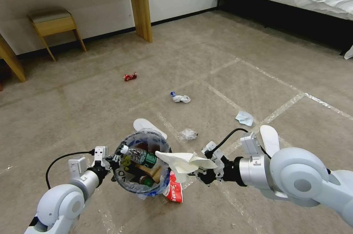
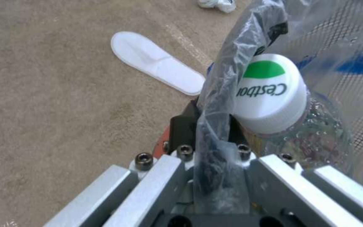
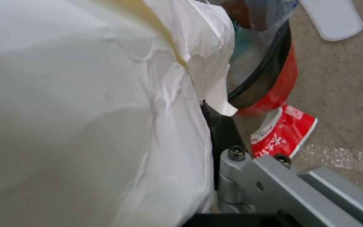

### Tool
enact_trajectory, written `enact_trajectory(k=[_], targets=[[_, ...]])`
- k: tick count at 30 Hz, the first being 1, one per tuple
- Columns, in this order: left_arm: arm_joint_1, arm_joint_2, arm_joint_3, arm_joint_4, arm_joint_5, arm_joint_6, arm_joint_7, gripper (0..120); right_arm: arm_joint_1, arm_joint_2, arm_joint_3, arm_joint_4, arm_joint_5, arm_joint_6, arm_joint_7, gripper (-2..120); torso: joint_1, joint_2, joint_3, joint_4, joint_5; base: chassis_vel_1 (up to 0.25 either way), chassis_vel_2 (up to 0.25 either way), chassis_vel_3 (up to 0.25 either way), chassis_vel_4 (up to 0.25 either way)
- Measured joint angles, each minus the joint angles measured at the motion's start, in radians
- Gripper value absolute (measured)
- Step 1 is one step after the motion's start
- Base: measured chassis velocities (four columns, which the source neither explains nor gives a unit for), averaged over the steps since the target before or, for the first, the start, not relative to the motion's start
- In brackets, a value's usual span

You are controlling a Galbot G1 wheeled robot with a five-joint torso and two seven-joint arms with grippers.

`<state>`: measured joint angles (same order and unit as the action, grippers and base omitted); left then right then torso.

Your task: Pick up the trash bin and place the garbage on the floor into it.

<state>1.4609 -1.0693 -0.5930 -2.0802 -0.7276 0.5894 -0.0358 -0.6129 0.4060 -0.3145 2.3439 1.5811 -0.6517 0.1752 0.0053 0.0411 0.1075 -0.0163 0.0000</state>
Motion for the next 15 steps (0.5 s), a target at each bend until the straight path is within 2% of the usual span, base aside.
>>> enact_trajectory(k=[7, 15], targets=[[-0.005, 0.003, 0.012, 0.002, 0.01, 0.002, -0.001, 1, 0.025, 0.038, -0.052, -0.014, -0.018, -0.001, 0.009, 0, 0.0, 0.0, 0.0, 0.0, 0.0, 0.0, 0.0, 0.0, 0.0], [-0.016, -0.011, 0.042, 0.014, 0.066, 0.011, -0.005, 1, 0.138, 0.131, -0.202, -0.055, -0.004, -0.002, 0.048, 0, 0.0, 0.0, 0.0, 0.0001, -0.0002, 0.0, 0.0, 0.0, 0.0]])
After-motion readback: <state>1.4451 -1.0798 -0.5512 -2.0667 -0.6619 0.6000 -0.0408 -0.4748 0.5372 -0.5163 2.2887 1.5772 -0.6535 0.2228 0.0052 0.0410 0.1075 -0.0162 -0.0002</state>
